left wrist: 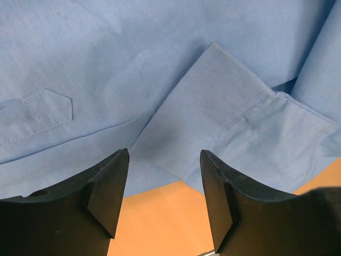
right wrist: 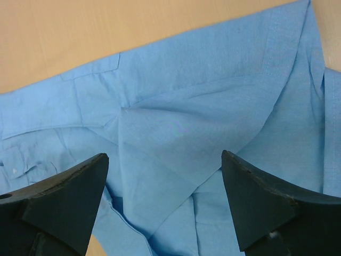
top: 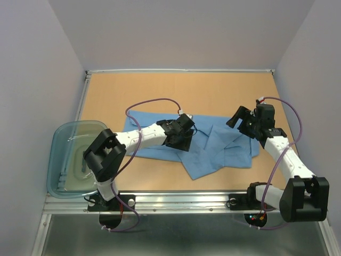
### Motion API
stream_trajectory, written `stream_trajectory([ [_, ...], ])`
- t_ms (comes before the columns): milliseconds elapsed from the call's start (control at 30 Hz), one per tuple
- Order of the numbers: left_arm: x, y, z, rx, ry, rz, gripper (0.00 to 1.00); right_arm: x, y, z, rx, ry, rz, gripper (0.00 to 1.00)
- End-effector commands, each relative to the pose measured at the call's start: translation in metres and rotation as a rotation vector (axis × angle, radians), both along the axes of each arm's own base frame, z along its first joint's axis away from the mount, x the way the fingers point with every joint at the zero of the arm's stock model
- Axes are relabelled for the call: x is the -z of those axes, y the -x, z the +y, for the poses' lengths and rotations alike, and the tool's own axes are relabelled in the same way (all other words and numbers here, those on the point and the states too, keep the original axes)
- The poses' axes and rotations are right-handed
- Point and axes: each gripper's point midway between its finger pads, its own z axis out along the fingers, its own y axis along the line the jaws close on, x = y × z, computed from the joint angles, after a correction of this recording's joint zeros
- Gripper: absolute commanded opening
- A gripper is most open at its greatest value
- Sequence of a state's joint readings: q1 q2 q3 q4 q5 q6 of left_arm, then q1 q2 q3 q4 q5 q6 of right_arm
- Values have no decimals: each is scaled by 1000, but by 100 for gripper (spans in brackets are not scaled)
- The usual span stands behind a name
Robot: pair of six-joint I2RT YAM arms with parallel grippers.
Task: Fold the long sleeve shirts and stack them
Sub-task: Fold the shirt
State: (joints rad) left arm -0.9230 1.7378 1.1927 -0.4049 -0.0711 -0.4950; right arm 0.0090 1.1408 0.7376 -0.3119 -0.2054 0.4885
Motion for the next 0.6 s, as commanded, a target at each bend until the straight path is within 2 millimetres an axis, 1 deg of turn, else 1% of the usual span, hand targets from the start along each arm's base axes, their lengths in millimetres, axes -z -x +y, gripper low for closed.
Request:
stream_trajectory([
  [0,9,5,10,-33,-33,24,67,3,5,1,-18,17,-9,91],
  [167,24,10,10,-13,-52,62,66,5,5,2,-20,14,-2,91],
  [233,27,11,10,-15,-52,67,66,4,6,2,-19,16,-7,91],
  [333,37,13,20,-26,-93,76,66,5,6,0,-15,24,-5,91],
  [467,44,13,20,-26,-92,84,66,8,7,1,-16,21,6,91],
  [567,44,13,17,-21,-85,89,64,9,7,1,-17,22,7,91],
])
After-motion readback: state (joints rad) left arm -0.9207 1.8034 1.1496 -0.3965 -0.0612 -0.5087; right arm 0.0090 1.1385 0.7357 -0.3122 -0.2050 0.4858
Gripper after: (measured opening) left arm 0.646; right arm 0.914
